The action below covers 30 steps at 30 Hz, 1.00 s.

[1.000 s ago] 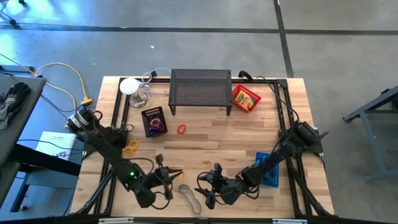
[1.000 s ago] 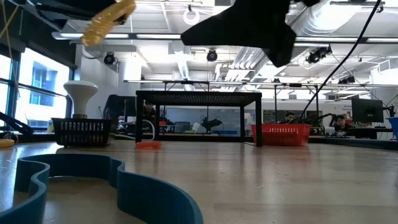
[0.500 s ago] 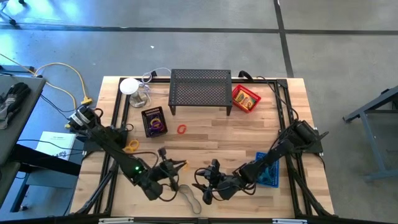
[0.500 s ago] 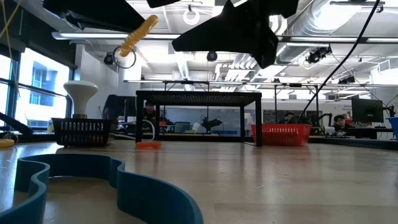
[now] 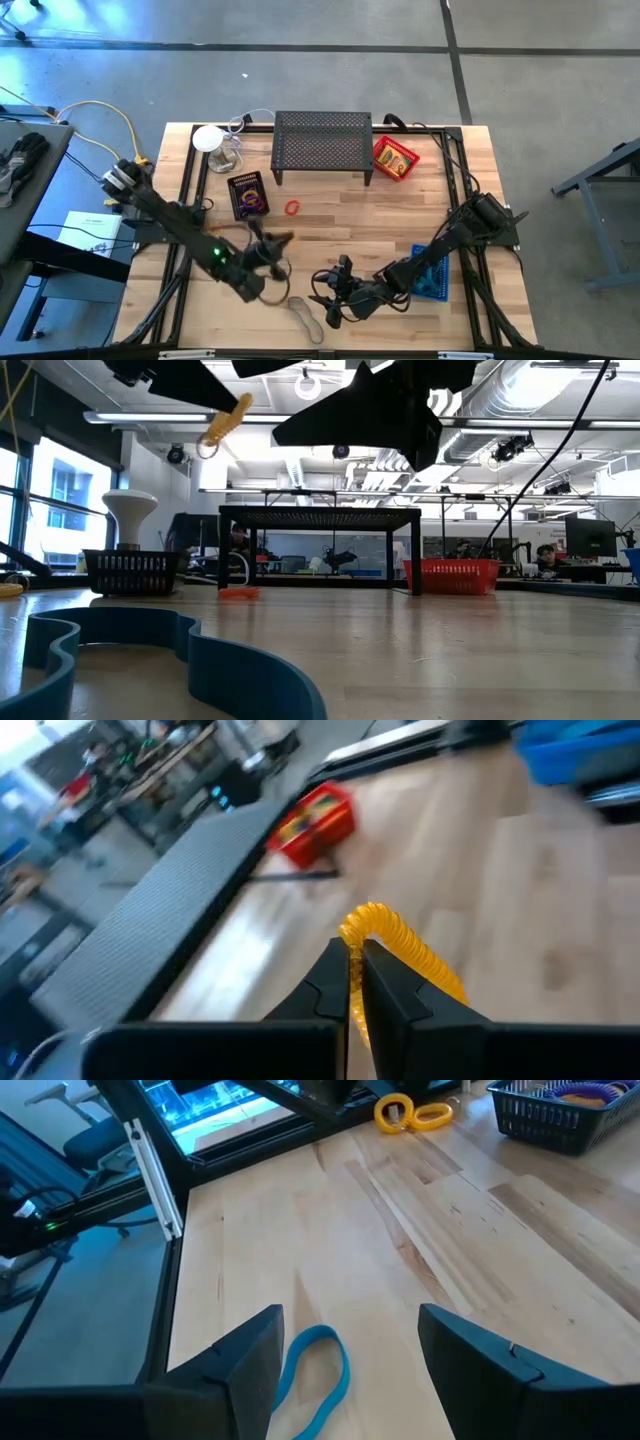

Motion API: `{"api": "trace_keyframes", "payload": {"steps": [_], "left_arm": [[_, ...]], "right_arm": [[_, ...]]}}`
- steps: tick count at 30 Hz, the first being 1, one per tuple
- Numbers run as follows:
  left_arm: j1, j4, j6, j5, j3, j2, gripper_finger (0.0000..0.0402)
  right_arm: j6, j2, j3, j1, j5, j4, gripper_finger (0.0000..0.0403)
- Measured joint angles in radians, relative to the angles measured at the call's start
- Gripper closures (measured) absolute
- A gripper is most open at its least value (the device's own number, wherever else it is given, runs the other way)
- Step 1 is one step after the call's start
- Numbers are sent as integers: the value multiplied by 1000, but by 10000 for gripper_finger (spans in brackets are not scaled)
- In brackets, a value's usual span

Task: Pick & Place Office Desk Supplies
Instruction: Put the yellow spring keychain into the black basket

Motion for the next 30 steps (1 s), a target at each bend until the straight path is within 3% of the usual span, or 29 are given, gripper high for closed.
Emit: {"api": "trace_keyframes", "payload": {"steps": [5,9,13,18,30], "left_arm": [[84,-389,-266,6,0,-128,397],[170,-767,-595,100,0,-216,396],[248,-1011,-800,163,-26,-263,396],[346,-1038,-819,229,-92,-273,395],[552,-824,-545,380,-195,-266,392]], "right_arm": [[-32,0,0,0,-1,-6,182],[-57,0,0,-6,-1,-7,182],[-60,0,0,-12,-1,-21,182],[-59,0,0,-12,-2,-54,182],[-59,0,0,-12,-1,-69,182]]}}
